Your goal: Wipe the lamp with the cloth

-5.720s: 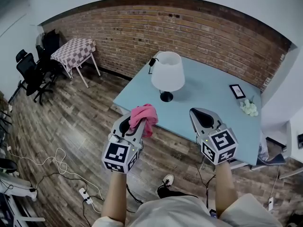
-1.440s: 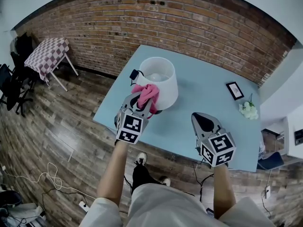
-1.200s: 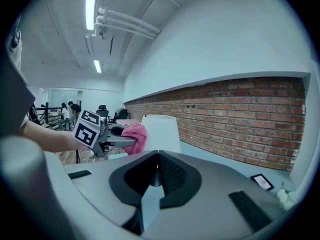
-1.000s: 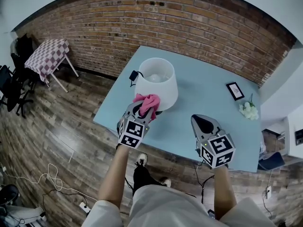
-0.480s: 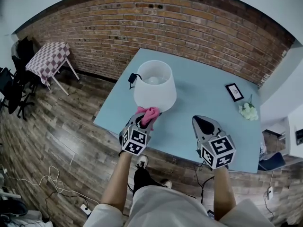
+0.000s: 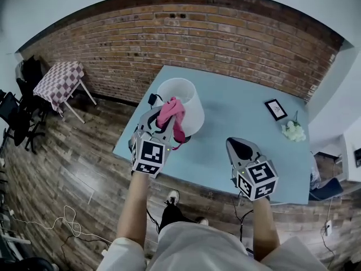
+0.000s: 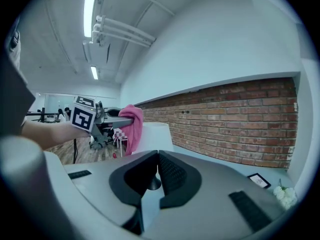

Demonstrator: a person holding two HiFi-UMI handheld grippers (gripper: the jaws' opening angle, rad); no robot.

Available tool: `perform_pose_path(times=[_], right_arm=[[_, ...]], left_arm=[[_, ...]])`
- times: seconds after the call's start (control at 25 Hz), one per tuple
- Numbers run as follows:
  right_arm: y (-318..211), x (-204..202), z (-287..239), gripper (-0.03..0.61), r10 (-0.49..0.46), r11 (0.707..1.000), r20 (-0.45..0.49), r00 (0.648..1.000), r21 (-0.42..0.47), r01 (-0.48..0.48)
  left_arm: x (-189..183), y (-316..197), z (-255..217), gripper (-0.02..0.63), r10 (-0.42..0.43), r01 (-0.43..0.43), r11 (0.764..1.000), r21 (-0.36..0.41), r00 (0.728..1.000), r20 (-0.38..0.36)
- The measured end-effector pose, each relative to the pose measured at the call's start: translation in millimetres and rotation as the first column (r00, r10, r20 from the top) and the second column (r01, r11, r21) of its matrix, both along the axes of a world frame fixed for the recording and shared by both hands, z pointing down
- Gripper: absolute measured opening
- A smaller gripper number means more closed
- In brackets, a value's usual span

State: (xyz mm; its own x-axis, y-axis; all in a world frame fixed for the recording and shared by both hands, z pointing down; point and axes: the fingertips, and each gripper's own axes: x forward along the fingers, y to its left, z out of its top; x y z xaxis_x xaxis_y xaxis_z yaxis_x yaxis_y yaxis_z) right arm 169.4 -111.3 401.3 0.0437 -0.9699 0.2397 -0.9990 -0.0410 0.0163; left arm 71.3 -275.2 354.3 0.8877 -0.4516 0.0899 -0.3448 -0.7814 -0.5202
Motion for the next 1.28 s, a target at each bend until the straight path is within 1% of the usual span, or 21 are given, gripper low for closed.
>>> perform_pose_path(times=[0.08, 0.2, 0.44, 0.68, 0.8, 1.04, 1.16, 1.28], right_arm=[[3, 0, -3, 0.025, -0.002, 1.0, 0.0, 1.0, 0.004, 0.002], [7, 0, -5, 0.026, -0.008, 1.0, -0.004, 1.0, 0.005, 0.008], [10, 6, -6, 0.026, 0.004, 1.0, -0.002, 1.0, -0.003, -0.004], [10, 3, -3, 0.025, -0.003, 1.0, 0.007, 1.0, -0.025, 0.003], [7, 5, 0, 0.026, 0.0, 0.999, 0.01, 1.0, -0.036, 0.001], [-1, 7, 5, 0.026, 0.035, 0.998, 0.038, 0.999, -0.047, -0.033], [-7, 7, 7, 0.026, 0.052, 0.997, 0.041, 0.998, -0.054, -0.05], [-12, 9, 7, 0.026, 0.065, 0.996, 0.034, 0.997, -0.056, -0.063]], left_arm=[[12, -4, 1, 0.138, -0.003, 0.001, 0.999, 0.041, 0.999, 0.05], [28, -4, 16, 0.138, 0.007, -0.013, 0.998, 0.057, 0.994, 0.112], [34, 5, 39, 0.138, 0.026, -0.029, 0.999, 0.021, 0.992, 0.123], [29, 11, 74, 0.138, 0.036, -0.028, 0.998, -0.05, 0.983, 0.178], [31, 13, 88, 0.138, 0.043, -0.027, 0.995, -0.091, 0.983, 0.178], [33, 17, 106, 0.138, 0.06, -0.036, 0.989, -0.141, 0.985, 0.164], [32, 19, 117, 0.138, 0.061, -0.03, 0.983, -0.181, 0.984, 0.168], [32, 24, 128, 0.138, 0.079, -0.042, 0.977, -0.21, 0.981, 0.174]])
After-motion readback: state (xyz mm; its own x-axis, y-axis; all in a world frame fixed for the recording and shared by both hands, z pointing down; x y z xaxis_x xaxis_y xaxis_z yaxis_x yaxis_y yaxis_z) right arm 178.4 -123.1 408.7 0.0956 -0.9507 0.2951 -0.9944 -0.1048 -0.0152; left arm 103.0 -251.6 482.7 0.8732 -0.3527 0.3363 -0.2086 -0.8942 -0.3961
